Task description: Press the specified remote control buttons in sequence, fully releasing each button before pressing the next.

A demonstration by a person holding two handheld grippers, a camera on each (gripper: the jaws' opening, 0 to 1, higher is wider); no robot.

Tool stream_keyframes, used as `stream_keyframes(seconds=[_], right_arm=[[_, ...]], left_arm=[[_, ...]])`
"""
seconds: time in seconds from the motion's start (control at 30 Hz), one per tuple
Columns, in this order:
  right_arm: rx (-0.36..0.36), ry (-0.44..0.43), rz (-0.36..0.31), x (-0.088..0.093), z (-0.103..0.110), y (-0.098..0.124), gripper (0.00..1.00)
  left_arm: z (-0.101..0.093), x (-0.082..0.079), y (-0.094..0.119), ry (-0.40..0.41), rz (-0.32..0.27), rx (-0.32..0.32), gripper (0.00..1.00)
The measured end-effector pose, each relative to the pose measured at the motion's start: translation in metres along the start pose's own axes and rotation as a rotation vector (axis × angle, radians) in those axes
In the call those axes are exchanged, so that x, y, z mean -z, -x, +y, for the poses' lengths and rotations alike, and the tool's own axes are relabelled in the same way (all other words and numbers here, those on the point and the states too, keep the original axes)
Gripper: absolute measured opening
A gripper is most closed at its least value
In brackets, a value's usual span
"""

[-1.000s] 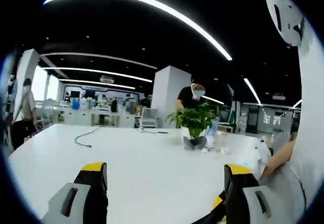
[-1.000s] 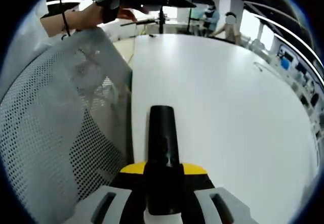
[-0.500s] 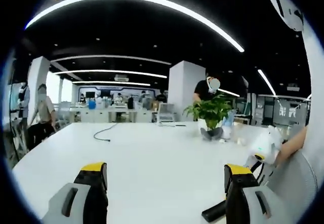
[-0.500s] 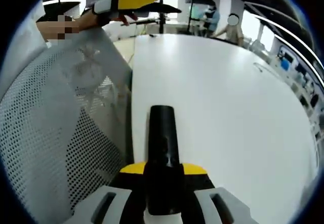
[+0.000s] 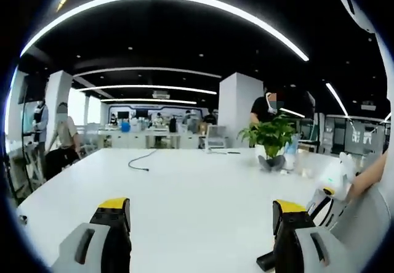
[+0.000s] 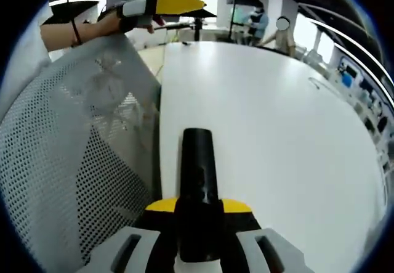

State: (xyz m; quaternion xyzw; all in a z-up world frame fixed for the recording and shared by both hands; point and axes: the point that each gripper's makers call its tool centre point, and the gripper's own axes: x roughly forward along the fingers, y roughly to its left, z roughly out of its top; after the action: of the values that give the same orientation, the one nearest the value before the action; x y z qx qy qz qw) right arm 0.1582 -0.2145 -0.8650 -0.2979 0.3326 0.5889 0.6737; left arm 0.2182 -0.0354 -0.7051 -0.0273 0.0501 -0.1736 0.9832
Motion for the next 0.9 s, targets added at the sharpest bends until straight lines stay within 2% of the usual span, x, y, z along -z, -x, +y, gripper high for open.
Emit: stream_keyframes(seconds=[0.47, 0.73, 0.9], right_arm=[[-0.014, 0.021, 0.056, 0.000, -0.001, 0.000, 0.21], [-0.019, 0.029, 0.071, 0.000, -0.003, -0.001, 0.21], [-0.012, 0.017, 0.067, 0.000, -0.010, -0.001, 0.21]], left_arm=[[0.001, -0.005, 0.001, 0.010, -0.025, 0.001, 1.00], [0.000, -0.002, 0.001, 0.009, -0.011, 0.006, 1.00], [-0.003, -0.006, 0.001, 0.015, -0.032, 0.025, 1.00]])
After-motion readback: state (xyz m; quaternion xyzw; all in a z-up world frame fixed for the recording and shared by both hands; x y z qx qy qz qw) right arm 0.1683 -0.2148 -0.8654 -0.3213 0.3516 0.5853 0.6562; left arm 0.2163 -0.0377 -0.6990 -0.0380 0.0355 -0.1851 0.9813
